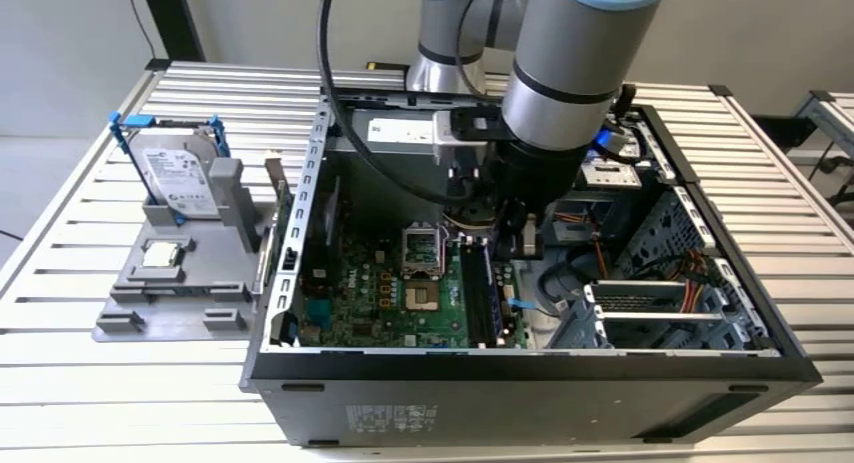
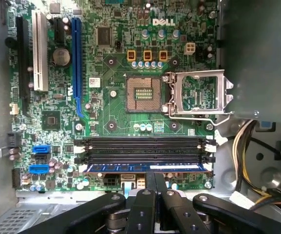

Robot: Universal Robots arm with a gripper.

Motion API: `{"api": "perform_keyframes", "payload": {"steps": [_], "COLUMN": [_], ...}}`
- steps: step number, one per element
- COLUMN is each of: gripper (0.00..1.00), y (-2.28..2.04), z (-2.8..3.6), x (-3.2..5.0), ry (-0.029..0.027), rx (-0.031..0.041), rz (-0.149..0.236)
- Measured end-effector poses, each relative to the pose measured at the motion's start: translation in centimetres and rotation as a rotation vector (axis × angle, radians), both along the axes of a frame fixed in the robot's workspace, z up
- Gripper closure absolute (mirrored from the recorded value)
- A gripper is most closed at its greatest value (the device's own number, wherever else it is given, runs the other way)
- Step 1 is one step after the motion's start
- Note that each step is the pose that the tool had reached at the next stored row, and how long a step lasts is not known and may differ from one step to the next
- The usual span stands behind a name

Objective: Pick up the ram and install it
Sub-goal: 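Press down the ram until it locks into place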

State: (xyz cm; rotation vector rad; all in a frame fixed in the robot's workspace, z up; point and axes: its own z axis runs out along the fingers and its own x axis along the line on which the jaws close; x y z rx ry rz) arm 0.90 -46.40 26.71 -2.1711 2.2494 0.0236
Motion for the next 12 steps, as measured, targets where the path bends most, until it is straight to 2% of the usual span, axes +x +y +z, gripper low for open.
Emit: {"api": "perform_keyframes", "payload": {"steps": [3,5,12], "gripper": [1.0,1.0,1.0], "y": [0.0,0.0,0.0], "z": [0.88,1.22,1.26], "x": [0.0,0.0,0.0], "ry": [0.0014,0.0034,0.0039], "rx": [-0.0007,-0.0008,-0.0006], "rz": [0.0,0.0,0.0]}}
